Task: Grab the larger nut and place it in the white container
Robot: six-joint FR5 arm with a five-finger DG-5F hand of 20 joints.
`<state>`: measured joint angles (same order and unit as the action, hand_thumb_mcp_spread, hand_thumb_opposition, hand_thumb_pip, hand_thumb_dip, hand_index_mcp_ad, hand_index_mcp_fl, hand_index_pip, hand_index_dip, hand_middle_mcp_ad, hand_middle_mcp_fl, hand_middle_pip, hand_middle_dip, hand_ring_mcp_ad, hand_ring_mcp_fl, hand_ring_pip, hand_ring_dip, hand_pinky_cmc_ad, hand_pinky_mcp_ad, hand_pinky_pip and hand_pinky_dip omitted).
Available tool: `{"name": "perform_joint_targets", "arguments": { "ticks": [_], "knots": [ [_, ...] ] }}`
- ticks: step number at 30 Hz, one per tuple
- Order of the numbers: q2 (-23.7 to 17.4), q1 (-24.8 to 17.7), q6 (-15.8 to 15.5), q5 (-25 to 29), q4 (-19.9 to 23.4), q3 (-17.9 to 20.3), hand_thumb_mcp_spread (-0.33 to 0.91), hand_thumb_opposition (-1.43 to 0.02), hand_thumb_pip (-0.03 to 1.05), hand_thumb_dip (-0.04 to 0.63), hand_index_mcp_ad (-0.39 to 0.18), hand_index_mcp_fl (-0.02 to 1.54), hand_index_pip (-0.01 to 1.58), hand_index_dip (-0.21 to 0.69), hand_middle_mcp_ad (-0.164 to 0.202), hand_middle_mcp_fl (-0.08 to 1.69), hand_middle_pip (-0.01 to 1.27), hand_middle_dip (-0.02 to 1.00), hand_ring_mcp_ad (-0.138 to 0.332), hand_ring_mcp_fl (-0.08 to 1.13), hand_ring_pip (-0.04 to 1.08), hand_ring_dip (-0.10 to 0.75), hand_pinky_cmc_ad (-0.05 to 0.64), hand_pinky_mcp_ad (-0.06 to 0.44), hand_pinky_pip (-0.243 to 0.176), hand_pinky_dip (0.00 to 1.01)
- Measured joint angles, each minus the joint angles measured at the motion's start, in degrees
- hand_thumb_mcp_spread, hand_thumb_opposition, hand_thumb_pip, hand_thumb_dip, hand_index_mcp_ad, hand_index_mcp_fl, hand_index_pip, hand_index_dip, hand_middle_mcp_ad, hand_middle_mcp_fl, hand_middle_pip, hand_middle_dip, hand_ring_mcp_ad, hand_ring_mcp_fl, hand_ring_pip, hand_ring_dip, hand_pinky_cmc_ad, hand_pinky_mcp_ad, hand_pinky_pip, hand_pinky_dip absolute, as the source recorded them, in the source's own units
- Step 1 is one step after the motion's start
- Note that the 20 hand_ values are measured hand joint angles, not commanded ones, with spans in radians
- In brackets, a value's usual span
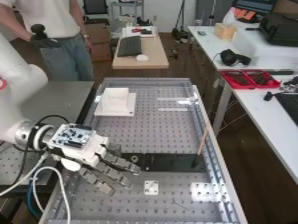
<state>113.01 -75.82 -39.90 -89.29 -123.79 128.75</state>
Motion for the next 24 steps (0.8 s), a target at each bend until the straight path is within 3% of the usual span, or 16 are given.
{"name": "perform_joint_targets", "arguments": {
  "ticks": [10,16,24],
  "knots": [
    [0.4,0.3,0.0,-0.1,0.8,-0.1,0.36,-0.88,0.78,0.190,-0.150,0.09,1.56,0.141,0.075,0.01,0.14,0.19,0.164,0.00,0.19,0.108,0.333,0.293,-0.105,0.65],
    [0.6,0.1,0.5,0.1,1.9,0.0,0.35,-0.88,0.76,0.188,-0.145,0.18,1.54,0.133,0.075,0.01,0.14,0.19,0.164,0.00,0.19,0.108,0.330,0.293,-0.105,0.65],
    [0.7,-0.1,0.6,0.2,1.9,-0.3,0.35,-0.89,0.74,0.188,-0.087,0.29,1.52,0.126,0.075,0.01,0.14,0.19,0.162,0.00,0.19,0.108,0.330,0.293,-0.105,0.65]
  ]
}}
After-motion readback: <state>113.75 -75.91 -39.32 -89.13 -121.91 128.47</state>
